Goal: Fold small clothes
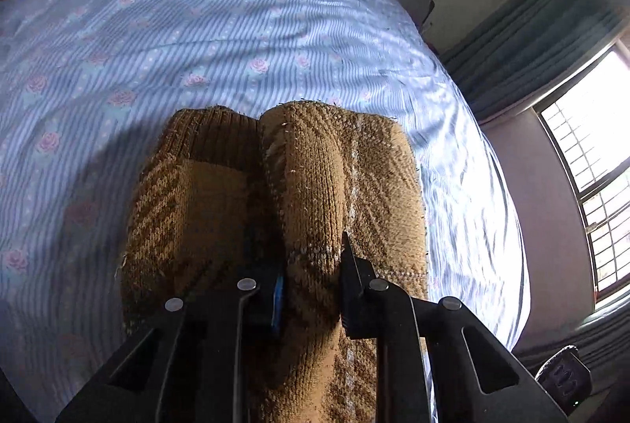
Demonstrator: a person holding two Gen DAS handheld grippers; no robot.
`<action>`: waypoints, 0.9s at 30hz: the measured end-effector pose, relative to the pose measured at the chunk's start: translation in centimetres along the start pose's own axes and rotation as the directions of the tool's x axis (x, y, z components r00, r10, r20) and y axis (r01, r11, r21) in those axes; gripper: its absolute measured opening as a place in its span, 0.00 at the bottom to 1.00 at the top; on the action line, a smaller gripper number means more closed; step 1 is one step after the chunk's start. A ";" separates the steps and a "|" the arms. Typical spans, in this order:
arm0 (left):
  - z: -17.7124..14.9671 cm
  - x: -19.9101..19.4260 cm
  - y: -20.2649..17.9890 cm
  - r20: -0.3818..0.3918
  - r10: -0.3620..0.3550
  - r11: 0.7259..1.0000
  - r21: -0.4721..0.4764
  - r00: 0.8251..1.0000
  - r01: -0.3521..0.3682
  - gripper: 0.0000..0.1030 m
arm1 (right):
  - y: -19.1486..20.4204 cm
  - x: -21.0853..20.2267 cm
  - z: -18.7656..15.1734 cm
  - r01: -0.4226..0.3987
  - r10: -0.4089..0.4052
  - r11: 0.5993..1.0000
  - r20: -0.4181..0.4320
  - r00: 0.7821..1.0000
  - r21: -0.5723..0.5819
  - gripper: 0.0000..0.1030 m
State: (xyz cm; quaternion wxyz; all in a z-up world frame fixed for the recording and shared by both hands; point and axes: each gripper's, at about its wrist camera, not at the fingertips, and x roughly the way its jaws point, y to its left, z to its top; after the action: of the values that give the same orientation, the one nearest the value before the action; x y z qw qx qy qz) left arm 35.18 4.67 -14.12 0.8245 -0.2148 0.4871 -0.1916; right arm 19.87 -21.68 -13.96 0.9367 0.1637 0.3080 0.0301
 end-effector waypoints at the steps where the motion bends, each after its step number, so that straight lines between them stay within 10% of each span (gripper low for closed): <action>1: -0.2 -1.0 -0.2 0.022 0.007 1.000 0.003 1.000 -0.007 0.20 | -0.1 -0.1 0.1 -0.001 0.001 1.000 0.001 1.000 0.004 0.65; 8: -2.5 -8.1 -0.7 0.175 0.063 0.998 0.017 0.982 -0.067 0.20 | 0.3 -0.6 0.6 -0.009 0.009 1.000 0.023 1.000 0.003 0.65; 27: -3.1 -1.9 4.2 0.144 0.110 0.994 -0.031 0.984 -0.106 0.22 | 4.8 4.2 -4.4 -0.038 -0.002 0.970 -0.162 0.987 -0.240 0.65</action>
State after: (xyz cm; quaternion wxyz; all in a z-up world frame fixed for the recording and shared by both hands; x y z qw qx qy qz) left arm 32.04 8.65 -16.37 0.8644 -0.2111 0.4389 -0.1248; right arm 20.92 -15.23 -18.17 0.9215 0.0479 0.3750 0.0892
